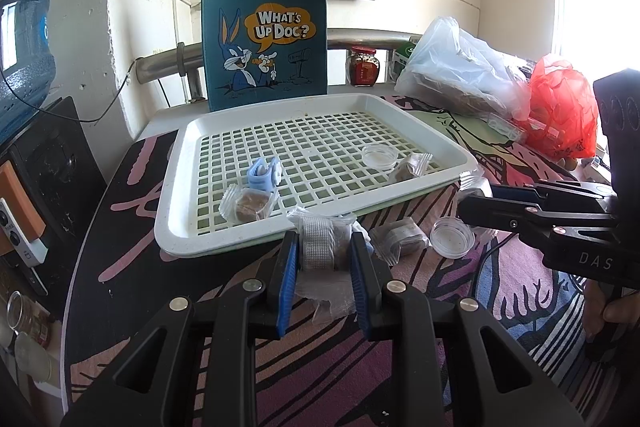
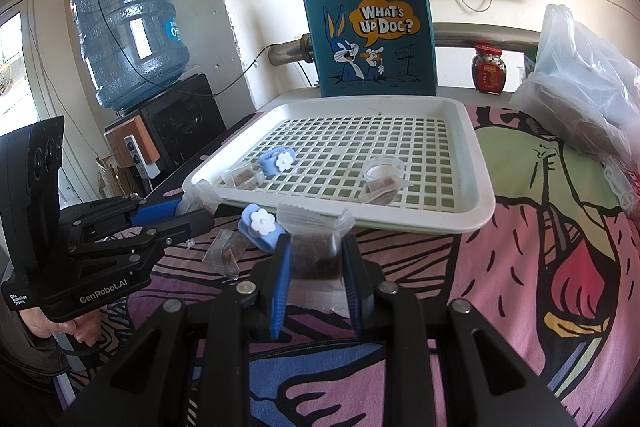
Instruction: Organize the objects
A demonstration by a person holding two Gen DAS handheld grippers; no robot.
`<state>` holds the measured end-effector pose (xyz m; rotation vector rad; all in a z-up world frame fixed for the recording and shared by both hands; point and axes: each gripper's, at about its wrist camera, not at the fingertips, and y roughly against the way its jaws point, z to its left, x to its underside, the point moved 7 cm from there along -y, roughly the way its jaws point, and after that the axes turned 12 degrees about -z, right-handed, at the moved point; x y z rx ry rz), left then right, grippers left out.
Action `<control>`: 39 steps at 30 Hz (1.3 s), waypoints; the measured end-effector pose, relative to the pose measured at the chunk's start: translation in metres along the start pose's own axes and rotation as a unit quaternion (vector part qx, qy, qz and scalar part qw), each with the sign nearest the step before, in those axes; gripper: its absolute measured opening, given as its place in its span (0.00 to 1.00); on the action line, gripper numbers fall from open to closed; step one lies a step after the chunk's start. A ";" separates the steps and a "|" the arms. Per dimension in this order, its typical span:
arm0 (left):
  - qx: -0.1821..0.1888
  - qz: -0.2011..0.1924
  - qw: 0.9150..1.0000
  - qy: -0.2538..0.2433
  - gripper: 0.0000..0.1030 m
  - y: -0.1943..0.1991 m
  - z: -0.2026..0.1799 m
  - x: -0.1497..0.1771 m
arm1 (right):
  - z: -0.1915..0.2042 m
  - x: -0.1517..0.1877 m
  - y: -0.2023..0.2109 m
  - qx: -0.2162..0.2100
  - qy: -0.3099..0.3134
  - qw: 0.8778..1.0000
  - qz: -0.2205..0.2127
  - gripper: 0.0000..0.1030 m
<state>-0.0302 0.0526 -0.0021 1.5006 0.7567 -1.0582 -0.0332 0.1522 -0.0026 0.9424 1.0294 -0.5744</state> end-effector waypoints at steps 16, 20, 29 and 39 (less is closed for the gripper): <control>-0.001 0.004 1.000 -0.006 0.23 -0.001 -0.001 0.002 | 0.005 0.001 0.001 0.002 0.004 1.000 -0.004 0.24; -0.004 0.007 1.000 -0.017 0.23 -0.002 -0.005 0.003 | 0.005 -0.001 0.004 0.002 0.005 1.000 -0.011 0.24; -0.012 0.018 1.000 -0.007 0.23 -0.003 -0.002 0.006 | 0.004 -0.003 0.007 0.002 0.004 1.000 -0.020 0.24; -0.016 0.018 1.000 -0.007 0.23 -0.002 -0.003 0.005 | 0.002 -0.003 0.008 0.000 -0.003 1.000 -0.022 0.24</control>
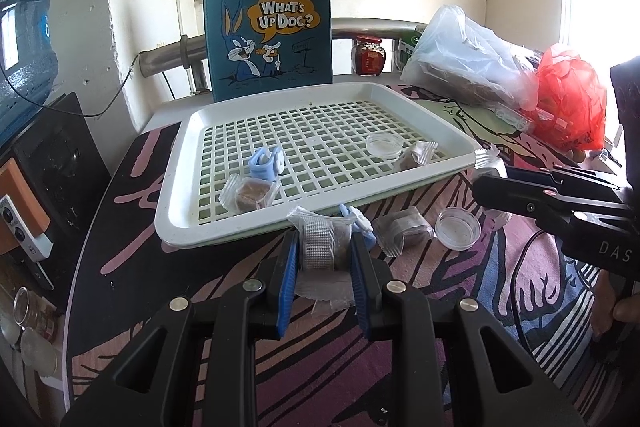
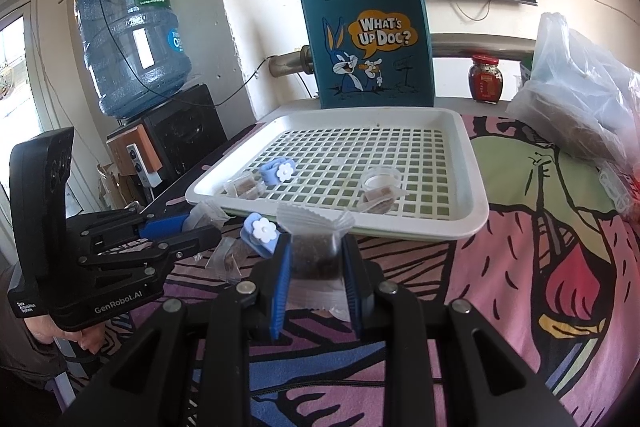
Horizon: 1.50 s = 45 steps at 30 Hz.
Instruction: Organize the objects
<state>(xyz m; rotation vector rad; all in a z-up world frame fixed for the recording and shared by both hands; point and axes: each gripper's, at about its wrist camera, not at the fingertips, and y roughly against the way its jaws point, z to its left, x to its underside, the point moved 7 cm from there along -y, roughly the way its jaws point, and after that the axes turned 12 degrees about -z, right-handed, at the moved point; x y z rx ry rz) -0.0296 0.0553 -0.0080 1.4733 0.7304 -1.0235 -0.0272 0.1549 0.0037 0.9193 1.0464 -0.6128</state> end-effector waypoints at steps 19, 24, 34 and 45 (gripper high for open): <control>0.002 -0.006 1.000 -0.002 0.23 0.001 0.000 -0.002 | -0.003 0.000 0.000 0.001 -0.006 1.000 0.001 0.24; 0.002 -0.006 1.000 -0.002 0.23 0.001 -0.001 -0.001 | -0.003 0.000 0.000 0.001 -0.006 1.000 0.001 0.24; 0.005 -0.006 1.000 -0.001 0.23 0.000 -0.002 -0.001 | -0.002 0.000 0.000 0.001 -0.006 1.000 0.001 0.24; 0.024 -0.009 1.000 0.011 0.23 0.004 -0.002 -0.003 | -0.013 -0.001 0.003 0.000 -0.039 0.999 -0.006 0.24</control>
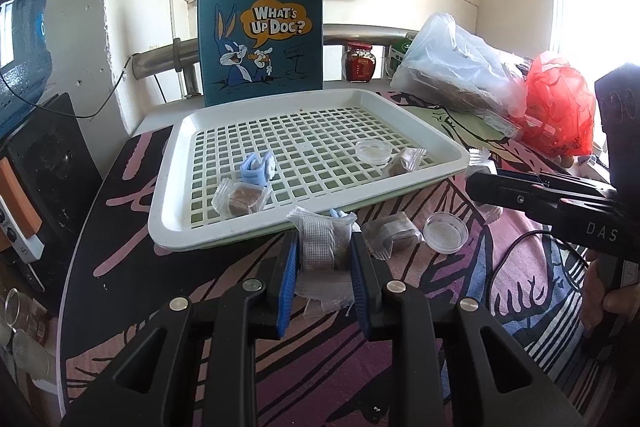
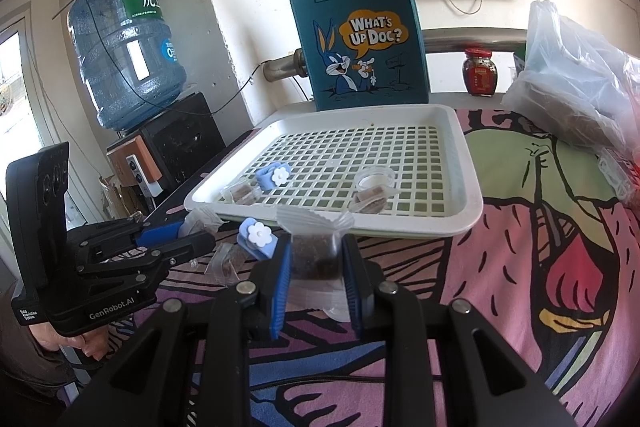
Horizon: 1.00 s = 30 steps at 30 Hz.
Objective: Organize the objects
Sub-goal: 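Carry the brown-item bag in the right gripper toward the tray, then lower both held bags into the tray and open both grippers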
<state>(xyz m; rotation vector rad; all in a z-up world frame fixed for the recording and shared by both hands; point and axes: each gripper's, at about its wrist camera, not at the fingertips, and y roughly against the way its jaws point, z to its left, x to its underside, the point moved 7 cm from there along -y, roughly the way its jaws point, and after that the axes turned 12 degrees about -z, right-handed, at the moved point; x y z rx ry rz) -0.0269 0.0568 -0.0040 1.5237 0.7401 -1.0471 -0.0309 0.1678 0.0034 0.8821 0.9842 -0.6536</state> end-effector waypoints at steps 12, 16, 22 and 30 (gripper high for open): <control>-0.012 -0.017 1.000 -0.002 0.23 -0.013 0.045 -0.053 | -0.040 -0.062 0.003 0.032 -0.021 0.999 -0.009 0.24; -0.027 0.001 1.000 0.001 0.23 -0.043 0.065 -0.064 | -0.043 -0.081 -0.024 0.033 0.000 0.999 0.007 0.24; -0.053 0.048 0.997 0.016 0.23 -0.093 0.090 -0.050 | -0.056 -0.067 -0.088 0.046 0.002 0.996 0.075 0.24; -0.049 0.078 0.995 0.046 0.31 -0.121 0.097 -0.033 | -0.079 -0.039 -0.134 0.094 0.007 0.987 0.132 0.26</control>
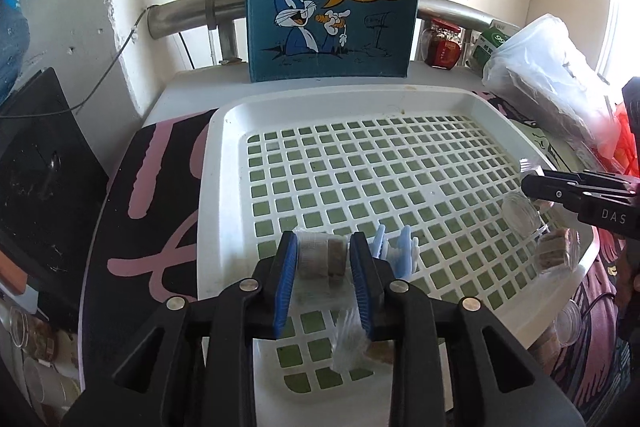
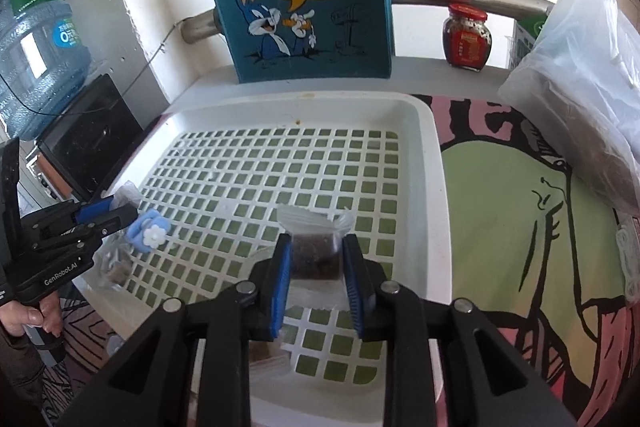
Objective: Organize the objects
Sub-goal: 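Lower both held bags into the tray and open both grippers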
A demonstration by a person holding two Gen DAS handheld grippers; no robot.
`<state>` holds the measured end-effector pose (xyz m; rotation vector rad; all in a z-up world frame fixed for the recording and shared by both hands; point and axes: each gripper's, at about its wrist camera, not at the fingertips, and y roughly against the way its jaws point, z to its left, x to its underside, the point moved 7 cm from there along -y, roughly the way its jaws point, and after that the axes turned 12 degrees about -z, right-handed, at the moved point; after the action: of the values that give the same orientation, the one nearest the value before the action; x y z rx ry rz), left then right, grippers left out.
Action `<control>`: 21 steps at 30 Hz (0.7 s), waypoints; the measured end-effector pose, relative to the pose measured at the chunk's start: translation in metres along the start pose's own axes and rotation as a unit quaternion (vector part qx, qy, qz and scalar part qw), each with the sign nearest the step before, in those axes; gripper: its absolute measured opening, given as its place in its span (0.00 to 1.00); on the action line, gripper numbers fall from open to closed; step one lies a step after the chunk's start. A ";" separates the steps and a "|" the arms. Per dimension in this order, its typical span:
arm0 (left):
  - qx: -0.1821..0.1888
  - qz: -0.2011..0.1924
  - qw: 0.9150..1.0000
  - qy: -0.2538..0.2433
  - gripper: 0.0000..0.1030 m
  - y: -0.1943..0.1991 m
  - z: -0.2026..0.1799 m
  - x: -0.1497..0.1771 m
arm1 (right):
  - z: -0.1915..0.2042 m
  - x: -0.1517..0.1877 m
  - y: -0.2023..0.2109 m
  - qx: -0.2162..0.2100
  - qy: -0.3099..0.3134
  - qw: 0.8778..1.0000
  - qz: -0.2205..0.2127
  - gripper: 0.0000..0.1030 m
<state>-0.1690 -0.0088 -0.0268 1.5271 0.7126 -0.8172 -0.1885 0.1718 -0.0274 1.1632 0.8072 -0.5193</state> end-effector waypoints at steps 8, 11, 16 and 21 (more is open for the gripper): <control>0.022 -0.080 0.996 0.039 0.82 0.052 0.003 -0.028 | 0.002 -0.028 0.074 -0.034 -0.040 0.994 -0.100 0.53; 0.031 -0.107 0.993 0.045 0.85 0.082 0.002 -0.033 | 0.008 -0.030 0.114 -0.048 -0.037 0.989 -0.137 0.55; 0.043 -0.114 0.992 0.038 0.86 0.118 -0.007 -0.019 | 0.027 -0.009 0.155 -0.069 -0.006 0.987 -0.147 0.59; 0.057 -0.070 0.995 0.032 0.86 0.122 -0.023 0.020 | 0.036 0.032 0.146 -0.073 0.007 0.993 -0.091 0.58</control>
<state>-0.0551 0.0000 0.0264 1.6256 0.8405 -0.9308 -0.0518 0.1878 0.0413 0.9656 0.9522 -0.5930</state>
